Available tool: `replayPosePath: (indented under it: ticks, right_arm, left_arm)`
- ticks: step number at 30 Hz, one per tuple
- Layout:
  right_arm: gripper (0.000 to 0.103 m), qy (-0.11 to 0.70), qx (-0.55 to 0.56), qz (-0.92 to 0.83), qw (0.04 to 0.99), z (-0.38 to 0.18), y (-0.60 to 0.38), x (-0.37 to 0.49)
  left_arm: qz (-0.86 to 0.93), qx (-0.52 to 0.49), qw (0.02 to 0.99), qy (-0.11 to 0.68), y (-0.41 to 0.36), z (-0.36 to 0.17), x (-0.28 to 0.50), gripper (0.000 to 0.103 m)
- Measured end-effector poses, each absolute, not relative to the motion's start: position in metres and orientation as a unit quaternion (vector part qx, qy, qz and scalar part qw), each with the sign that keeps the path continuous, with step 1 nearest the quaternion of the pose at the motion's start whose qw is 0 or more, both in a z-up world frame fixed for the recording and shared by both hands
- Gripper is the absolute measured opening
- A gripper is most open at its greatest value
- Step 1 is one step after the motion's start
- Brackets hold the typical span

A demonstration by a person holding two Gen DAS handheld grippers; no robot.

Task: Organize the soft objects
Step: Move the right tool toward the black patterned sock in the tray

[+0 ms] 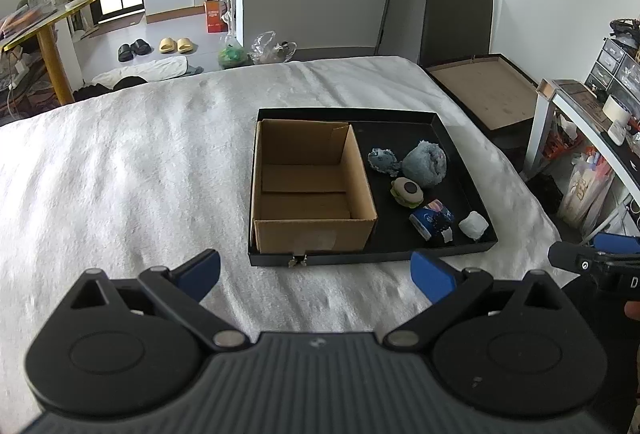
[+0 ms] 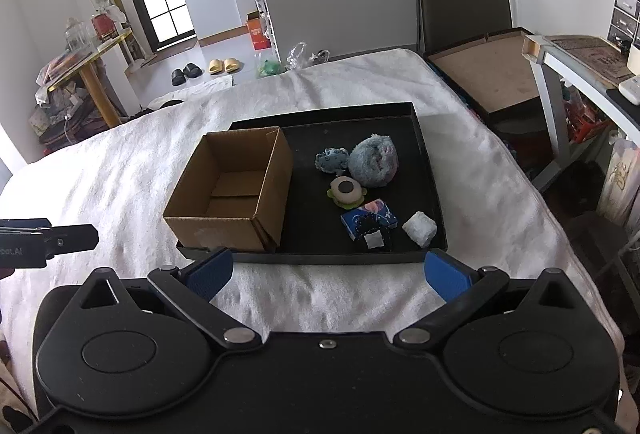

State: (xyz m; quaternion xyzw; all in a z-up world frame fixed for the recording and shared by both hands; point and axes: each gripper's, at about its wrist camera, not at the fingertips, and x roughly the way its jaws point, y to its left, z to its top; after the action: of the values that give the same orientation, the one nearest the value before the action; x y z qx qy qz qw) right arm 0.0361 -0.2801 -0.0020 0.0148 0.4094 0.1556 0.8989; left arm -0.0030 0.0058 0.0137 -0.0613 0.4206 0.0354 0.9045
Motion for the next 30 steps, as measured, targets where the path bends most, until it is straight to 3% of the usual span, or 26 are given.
replayPosePath:
  ticks: [30]
  right_arm:
    - [0.103, 0.420, 0.008, 0.153, 0.894, -0.011, -0.275, 0.044]
  left_arm:
    - [0.036, -0.057, 0.895, 0.440, 0.010, 0.001, 0.008, 0.101]
